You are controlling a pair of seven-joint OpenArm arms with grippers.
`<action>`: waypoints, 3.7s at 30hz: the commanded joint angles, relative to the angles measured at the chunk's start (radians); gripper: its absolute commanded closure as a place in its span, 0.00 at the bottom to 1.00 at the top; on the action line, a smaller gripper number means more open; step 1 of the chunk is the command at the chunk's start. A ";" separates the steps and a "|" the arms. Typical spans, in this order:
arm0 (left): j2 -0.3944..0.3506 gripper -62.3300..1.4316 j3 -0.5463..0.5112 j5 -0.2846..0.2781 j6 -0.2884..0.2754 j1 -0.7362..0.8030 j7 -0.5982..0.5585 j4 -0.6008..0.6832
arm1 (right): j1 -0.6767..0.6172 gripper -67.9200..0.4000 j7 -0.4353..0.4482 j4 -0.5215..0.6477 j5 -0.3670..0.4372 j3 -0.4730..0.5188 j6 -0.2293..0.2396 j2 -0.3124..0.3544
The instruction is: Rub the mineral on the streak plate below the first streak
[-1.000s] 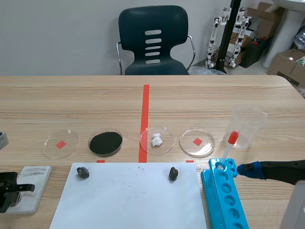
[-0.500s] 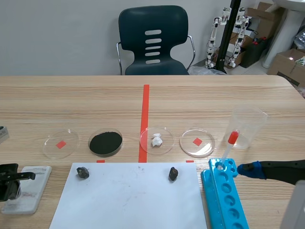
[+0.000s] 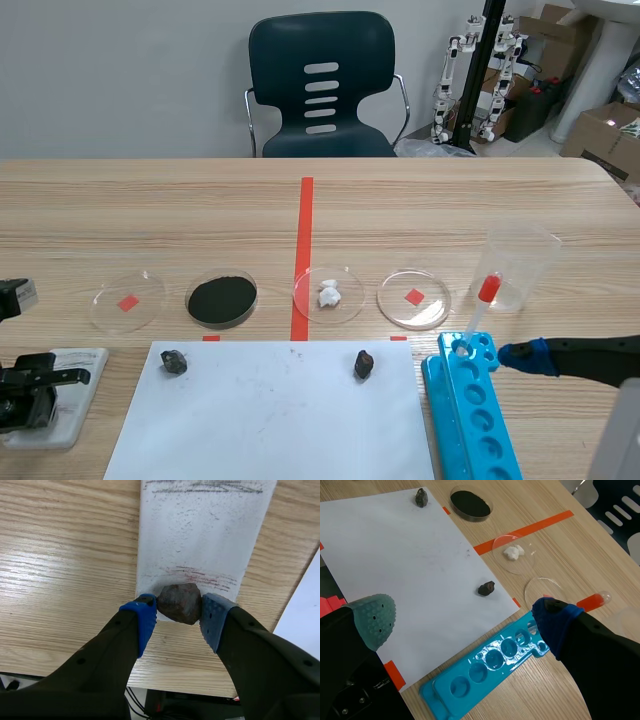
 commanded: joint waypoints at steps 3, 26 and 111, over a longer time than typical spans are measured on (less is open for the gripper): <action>-0.003 0.70 0.013 0.008 0.002 -0.027 -0.004 0.015 | 0.000 0.16 0.015 0.027 0.010 0.003 -0.005 0.000; -0.003 0.70 0.024 0.011 0.006 -0.041 -0.029 -0.039 | 0.000 0.16 0.015 0.027 0.010 0.003 -0.005 0.000; 0.024 0.70 0.025 -0.105 -0.034 -0.021 -0.021 -0.046 | 0.000 0.16 0.015 0.027 0.010 0.003 -0.005 0.000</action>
